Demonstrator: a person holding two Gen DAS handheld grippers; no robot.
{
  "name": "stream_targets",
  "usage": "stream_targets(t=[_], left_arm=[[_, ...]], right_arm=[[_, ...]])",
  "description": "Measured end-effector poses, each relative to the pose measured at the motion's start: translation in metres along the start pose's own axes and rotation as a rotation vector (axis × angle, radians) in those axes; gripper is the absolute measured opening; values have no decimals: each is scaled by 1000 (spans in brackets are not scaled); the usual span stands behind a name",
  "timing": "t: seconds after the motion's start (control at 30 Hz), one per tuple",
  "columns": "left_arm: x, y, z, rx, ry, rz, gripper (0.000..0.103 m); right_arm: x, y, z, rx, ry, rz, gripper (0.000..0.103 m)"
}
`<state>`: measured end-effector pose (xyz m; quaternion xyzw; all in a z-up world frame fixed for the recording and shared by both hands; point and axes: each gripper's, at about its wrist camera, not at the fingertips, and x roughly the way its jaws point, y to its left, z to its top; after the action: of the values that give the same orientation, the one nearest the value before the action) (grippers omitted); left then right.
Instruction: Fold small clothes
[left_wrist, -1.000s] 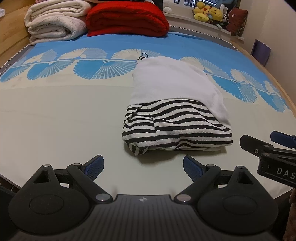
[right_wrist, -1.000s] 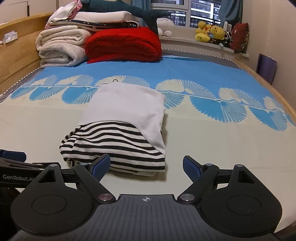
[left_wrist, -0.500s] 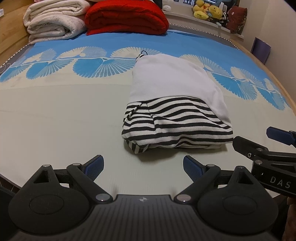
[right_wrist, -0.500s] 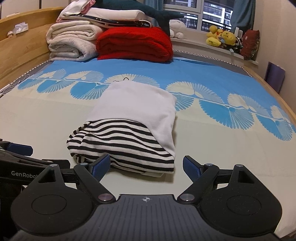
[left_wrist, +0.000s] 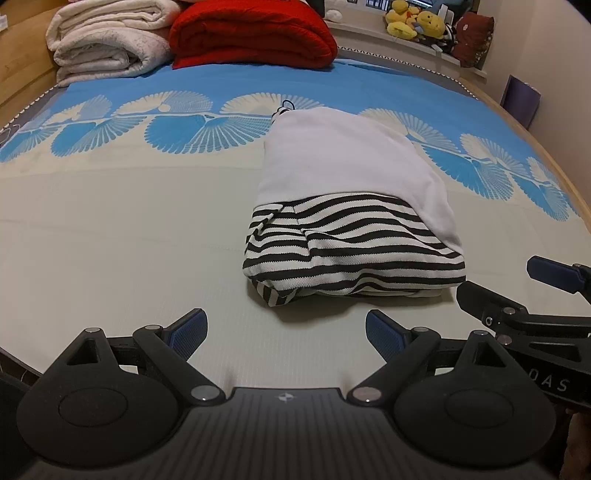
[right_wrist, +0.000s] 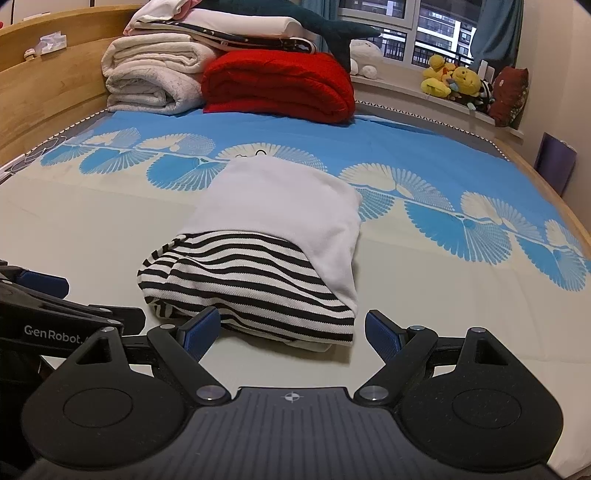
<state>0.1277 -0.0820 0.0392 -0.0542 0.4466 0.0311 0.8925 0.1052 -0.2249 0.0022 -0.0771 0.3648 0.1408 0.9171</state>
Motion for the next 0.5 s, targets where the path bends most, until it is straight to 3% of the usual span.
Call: stream_targets(t=[0.5], left_arm=[[1,-1,0,3,5,-5,95]], right_arm=[[0,-1,-1,2,2,1,86]])
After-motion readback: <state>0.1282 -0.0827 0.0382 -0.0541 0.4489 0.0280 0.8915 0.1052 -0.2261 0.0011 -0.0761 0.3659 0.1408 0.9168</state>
